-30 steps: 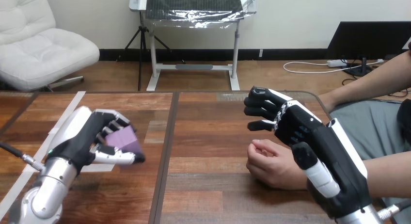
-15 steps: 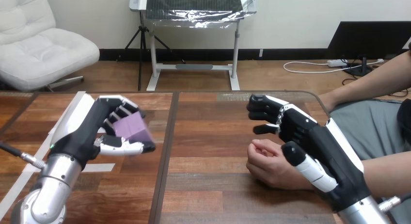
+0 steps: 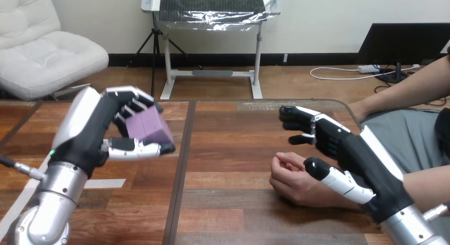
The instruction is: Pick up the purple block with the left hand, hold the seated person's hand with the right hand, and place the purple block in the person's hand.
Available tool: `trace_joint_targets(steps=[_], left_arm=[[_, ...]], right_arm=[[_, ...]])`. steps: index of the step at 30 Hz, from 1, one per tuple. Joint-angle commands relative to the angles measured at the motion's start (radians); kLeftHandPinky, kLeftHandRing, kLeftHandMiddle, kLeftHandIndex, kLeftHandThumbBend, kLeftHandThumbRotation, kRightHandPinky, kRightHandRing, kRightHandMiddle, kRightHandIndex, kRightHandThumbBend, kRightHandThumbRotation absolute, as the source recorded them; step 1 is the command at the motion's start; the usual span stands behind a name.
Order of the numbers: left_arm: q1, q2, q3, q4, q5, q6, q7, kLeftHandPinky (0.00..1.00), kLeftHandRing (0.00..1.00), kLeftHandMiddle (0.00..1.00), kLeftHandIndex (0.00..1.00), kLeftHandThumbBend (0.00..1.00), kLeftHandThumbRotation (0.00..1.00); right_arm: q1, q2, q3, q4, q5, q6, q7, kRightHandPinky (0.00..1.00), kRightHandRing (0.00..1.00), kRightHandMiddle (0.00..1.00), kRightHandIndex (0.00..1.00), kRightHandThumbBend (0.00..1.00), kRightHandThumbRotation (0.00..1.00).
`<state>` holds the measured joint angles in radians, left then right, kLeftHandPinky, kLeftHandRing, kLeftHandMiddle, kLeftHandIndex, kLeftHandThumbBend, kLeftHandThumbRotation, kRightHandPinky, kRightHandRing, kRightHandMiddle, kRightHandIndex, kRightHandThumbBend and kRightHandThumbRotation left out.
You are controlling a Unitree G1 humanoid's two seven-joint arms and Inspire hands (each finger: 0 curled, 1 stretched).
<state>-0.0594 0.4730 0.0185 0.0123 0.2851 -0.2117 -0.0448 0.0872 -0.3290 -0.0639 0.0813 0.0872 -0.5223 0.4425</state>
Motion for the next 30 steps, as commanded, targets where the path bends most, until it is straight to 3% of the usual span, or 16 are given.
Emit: trace_joint_targets(steps=[1, 9, 18, 30], left_arm=[[-0.008, -0.018, 0.036, -0.093, -0.025, -0.006, 0.009, 0.35, 0.41, 0.44, 0.45, 0.58, 0.00], [0.016, -0.032, 0.048, -0.145, -0.029, -0.003, 0.003, 0.33, 0.40, 0.43, 0.44, 0.57, 0.00], [0.042, -0.041, 0.054, -0.183, -0.030, 0.004, 0.002, 0.33, 0.39, 0.43, 0.44, 0.57, 0.00], [0.060, -0.057, 0.062, -0.196, -0.042, -0.014, 0.004, 0.33, 0.38, 0.43, 0.43, 0.57, 0.00]], right_arm=[[-0.096, -0.040, -0.029, 0.049, -0.031, -0.061, -0.017, 0.78, 0.85, 0.86, 0.85, 0.90, 0.77], [-0.134, -0.088, -0.041, 0.118, -0.085, -0.103, -0.027, 0.78, 0.85, 0.87, 0.87, 0.89, 0.76], [-0.171, -0.162, -0.047, 0.177, -0.164, -0.104, -0.051, 0.77, 0.85, 0.89, 0.89, 0.91, 0.77], [-0.208, -0.248, -0.045, 0.229, -0.240, -0.061, -0.077, 0.74, 0.85, 0.89, 0.90, 0.95, 0.74]])
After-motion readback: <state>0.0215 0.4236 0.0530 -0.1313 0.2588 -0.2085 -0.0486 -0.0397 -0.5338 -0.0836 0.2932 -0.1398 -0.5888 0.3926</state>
